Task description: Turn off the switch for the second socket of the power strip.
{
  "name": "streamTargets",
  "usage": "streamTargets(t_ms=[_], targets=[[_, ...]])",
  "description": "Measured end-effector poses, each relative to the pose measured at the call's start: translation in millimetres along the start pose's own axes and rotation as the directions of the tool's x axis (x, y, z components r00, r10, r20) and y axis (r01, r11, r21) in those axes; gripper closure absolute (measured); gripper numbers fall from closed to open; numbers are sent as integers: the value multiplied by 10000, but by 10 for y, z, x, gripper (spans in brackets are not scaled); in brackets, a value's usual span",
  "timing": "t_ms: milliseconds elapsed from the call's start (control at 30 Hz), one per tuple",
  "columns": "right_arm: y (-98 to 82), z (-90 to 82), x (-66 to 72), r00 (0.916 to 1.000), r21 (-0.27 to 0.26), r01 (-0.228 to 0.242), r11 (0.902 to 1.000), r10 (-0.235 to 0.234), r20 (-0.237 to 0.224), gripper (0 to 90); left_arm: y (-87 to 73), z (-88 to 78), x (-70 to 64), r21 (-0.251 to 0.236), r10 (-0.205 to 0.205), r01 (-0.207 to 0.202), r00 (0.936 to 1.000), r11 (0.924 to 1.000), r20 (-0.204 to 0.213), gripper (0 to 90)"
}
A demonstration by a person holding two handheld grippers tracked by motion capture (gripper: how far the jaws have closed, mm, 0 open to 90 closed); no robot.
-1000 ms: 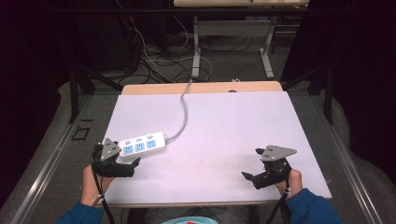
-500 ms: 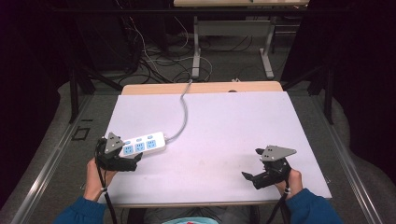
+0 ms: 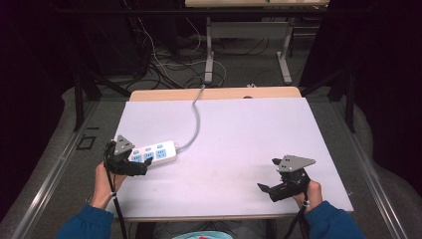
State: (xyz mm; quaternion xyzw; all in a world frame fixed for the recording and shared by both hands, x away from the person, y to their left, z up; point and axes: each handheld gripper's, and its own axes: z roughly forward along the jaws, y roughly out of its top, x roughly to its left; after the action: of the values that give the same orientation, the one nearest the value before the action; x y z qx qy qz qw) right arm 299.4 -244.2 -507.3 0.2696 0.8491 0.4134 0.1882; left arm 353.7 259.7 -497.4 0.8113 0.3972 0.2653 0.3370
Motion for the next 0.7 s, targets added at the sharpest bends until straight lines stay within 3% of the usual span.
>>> streamTargets(t_ms=[700], targets=[[-2, 2, -6, 10000, 43, 5, 10000, -5, -54, 42, 118, 234, 112, 345, -35, 30, 9999, 9994, 141, 0]])
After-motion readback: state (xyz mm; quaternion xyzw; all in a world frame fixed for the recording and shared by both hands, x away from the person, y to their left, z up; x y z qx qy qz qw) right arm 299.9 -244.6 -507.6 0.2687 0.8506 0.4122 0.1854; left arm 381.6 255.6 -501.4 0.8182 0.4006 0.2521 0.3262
